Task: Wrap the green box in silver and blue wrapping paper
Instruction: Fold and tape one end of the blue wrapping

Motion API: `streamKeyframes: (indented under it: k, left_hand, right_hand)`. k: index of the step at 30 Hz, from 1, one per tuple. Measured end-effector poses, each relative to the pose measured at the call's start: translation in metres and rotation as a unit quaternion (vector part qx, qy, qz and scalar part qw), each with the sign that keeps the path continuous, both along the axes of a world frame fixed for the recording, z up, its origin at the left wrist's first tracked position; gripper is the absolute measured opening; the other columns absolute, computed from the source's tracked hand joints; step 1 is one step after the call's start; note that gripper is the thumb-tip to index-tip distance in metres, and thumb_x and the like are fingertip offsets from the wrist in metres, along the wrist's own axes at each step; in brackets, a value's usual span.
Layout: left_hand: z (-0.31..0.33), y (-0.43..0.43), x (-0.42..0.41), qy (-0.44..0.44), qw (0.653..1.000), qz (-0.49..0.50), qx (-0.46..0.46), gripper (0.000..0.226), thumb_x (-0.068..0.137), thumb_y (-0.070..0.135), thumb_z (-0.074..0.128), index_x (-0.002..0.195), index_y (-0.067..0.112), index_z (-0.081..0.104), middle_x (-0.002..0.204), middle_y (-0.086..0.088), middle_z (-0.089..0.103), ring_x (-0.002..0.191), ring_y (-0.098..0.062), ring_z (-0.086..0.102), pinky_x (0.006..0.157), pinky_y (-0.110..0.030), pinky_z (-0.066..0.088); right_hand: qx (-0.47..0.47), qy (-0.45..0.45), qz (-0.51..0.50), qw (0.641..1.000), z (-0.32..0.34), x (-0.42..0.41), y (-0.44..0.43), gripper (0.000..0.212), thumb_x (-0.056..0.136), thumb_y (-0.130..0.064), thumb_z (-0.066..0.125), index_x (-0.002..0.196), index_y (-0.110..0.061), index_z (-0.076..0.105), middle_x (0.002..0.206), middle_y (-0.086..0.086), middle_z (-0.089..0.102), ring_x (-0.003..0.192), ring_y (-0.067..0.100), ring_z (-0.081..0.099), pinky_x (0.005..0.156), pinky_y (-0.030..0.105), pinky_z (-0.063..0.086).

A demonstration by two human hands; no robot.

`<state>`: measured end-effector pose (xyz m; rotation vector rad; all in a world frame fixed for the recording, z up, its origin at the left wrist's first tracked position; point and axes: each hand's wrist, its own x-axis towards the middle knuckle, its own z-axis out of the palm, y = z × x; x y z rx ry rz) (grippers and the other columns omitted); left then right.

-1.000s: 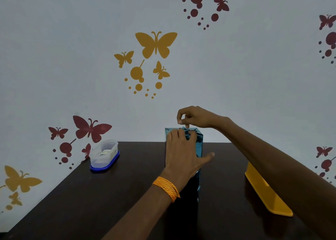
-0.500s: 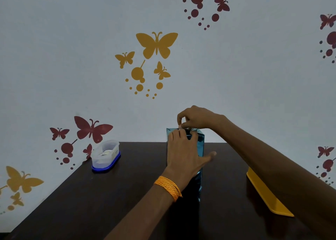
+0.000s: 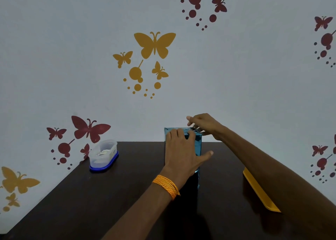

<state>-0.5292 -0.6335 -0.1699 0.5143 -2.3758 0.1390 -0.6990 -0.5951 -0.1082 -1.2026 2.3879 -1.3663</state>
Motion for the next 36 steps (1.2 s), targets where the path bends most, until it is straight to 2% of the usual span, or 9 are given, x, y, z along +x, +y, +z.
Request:
streamKeyframes:
  k: [5,10,13,17,20,22,26,32,36]
  left_hand:
    - [0.000,0.001,0.000,0.013,1.000,-0.001,-0.012,0.089,0.079,0.084,0.038,0.140,0.019,0.043,0.138,-0.013,0.047,0.128,-0.030,0.040,0.112,-0.045,0.027]
    - [0.000,-0.003,0.000,0.009,0.999,0.010,-0.037,0.098,0.072,0.086,0.017,0.138,0.020,0.044,0.130,-0.011,0.051,0.121,-0.028,0.043,0.108,-0.042,0.031]
    - [-0.002,-0.004,-0.002,0.006,0.999,0.010,-0.042,0.099,0.070,0.086,0.014,0.137,0.020,0.045,0.131,-0.010,0.051,0.122,-0.028,0.043,0.109,-0.043,0.030]
    - [0.000,-0.001,-0.001,-0.002,0.999,0.015,-0.033,0.105,0.069,0.086,0.009,0.140,0.017,0.044,0.128,-0.012,0.053,0.120,-0.029,0.044,0.107,-0.043,0.031]
    - [0.008,0.001,0.003,0.029,0.999,-0.014,0.009,0.091,0.079,0.081,0.014,0.137,0.020,0.048,0.119,-0.008,0.059,0.114,-0.025,0.049,0.102,-0.039,0.035]
    - [0.020,-0.006,0.006,0.098,0.990,-0.059,0.081,0.069,0.091,0.070,0.030,0.133,0.020,0.053,0.109,-0.005,0.065,0.107,-0.024,0.054,0.096,-0.039,0.042]
    - [0.042,-0.045,0.000,0.252,0.915,-0.080,0.303,0.033,0.090,0.040,0.059,0.113,0.018,0.061,0.106,-0.003,0.065,0.103,-0.023,0.056,0.087,-0.042,0.048]
    - [0.049,-0.084,-0.028,0.112,0.780,-0.100,0.608,0.060,0.060,0.047,0.088,0.099,0.004,0.072,0.092,-0.009,0.075,0.085,-0.025,0.071,0.080,-0.039,0.060]
    - [0.055,-0.081,-0.023,0.116,0.712,-0.115,0.683,0.030,0.074,0.016,0.085,0.090,-0.003,0.067,0.081,-0.014,0.070,0.062,-0.022,0.066,0.043,-0.020,0.049]
  right_hand:
    - [-0.018,-0.113,0.025,0.993,-0.010,0.010,-0.002,0.020,0.084,-0.031,0.078,0.091,-0.013,0.073,0.101,0.006,0.071,0.093,0.018,0.062,0.076,0.033,0.052]
    - [-0.091,-0.236,0.011,0.967,-0.023,0.006,-0.007,0.024,0.082,-0.029,0.080,0.096,-0.010,0.073,0.104,0.011,0.071,0.093,0.023,0.064,0.079,0.038,0.054]
    - [-0.095,-0.253,0.014,0.963,-0.023,0.007,-0.004,0.039,0.080,-0.037,0.081,0.105,-0.007,0.075,0.105,0.011,0.074,0.092,0.022,0.066,0.080,0.036,0.056]
    - [-0.114,-0.269,0.024,0.956,-0.026,0.010,-0.006,0.025,0.078,-0.021,0.081,0.097,-0.007,0.074,0.098,0.010,0.073,0.090,0.023,0.067,0.082,0.038,0.056]
    - [-0.145,-0.330,0.071,0.930,-0.031,0.012,-0.005,0.014,0.084,-0.014,0.074,0.092,-0.004,0.071,0.091,0.013,0.070,0.077,0.024,0.068,0.068,0.035,0.057]
    - [-0.148,-0.320,0.106,0.930,-0.033,0.010,-0.005,0.016,0.086,-0.015,0.070,0.095,-0.002,0.069,0.093,0.015,0.070,0.082,0.025,0.067,0.074,0.036,0.055]
    - [-0.162,-0.320,0.114,0.927,-0.034,0.012,-0.003,0.023,0.089,-0.018,0.069,0.106,-0.003,0.066,0.097,0.013,0.069,0.086,0.026,0.064,0.077,0.035,0.052]
    - [-0.180,-0.320,0.094,0.925,-0.033,0.014,-0.004,0.024,0.090,-0.011,0.070,0.111,0.001,0.065,0.093,0.012,0.071,0.081,0.022,0.067,0.073,0.033,0.055]
    - [-0.166,-0.311,0.102,0.930,-0.032,0.014,-0.004,0.007,0.092,-0.010,0.069,0.094,-0.003,0.068,0.087,0.011,0.071,0.078,0.021,0.065,0.074,0.033,0.052]
